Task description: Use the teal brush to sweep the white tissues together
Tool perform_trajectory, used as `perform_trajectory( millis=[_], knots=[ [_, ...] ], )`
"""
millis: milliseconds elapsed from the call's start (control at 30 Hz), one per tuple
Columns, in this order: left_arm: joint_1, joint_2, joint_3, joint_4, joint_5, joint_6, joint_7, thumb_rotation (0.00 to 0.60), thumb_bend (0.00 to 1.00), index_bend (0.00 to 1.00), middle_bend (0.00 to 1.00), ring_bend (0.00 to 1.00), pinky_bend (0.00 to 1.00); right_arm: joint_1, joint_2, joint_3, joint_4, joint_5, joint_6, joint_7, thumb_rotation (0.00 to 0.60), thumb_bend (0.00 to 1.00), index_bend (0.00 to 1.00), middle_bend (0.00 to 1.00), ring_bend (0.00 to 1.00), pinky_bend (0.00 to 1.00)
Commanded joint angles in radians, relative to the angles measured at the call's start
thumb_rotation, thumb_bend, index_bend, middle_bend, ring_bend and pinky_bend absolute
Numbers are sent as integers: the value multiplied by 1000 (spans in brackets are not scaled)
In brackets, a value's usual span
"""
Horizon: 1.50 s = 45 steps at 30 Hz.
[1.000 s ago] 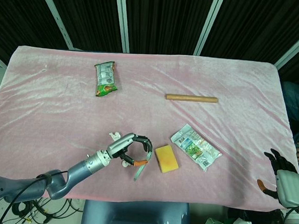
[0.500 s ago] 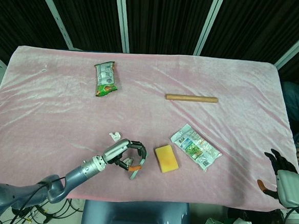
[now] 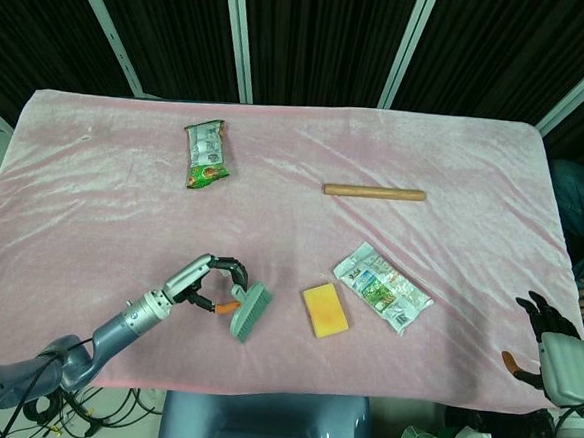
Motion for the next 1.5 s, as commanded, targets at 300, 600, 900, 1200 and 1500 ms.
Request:
perform_trajectory(
  millis=[300, 600, 900, 1200, 1500],
  knots=[
    [3, 31, 10, 89, -45, -105, -45, 600, 438, 728, 716, 392, 476, 0, -2, 1, -2, 4, -1, -2, 600, 202, 163, 70, 135, 204],
    [-32, 71, -40, 100, -90, -170, -12, 600, 438, 729, 717, 392, 480, 1, -3, 1, -1, 5, -2, -2, 600, 202, 163, 70, 136, 204],
    [-39, 160, -69, -11, -83, -119, 66, 600, 437, 729, 717, 392, 480, 1, -3, 1, -3, 7, -3, -2, 600, 202, 163, 70, 136, 204],
    [-45, 259, -111, -185, -114, -135, 316, 600, 438, 728, 717, 392, 481, 0, -1, 1, -5, 7, -3, 2, 600, 205, 163, 70, 136, 204],
    [-40, 342, -139, -354, -184, -209, 578, 600, 438, 724, 717, 392, 481, 0, -1, -1, -6, 4, -4, 0, 600, 205, 163, 70, 135, 204]
  ],
)
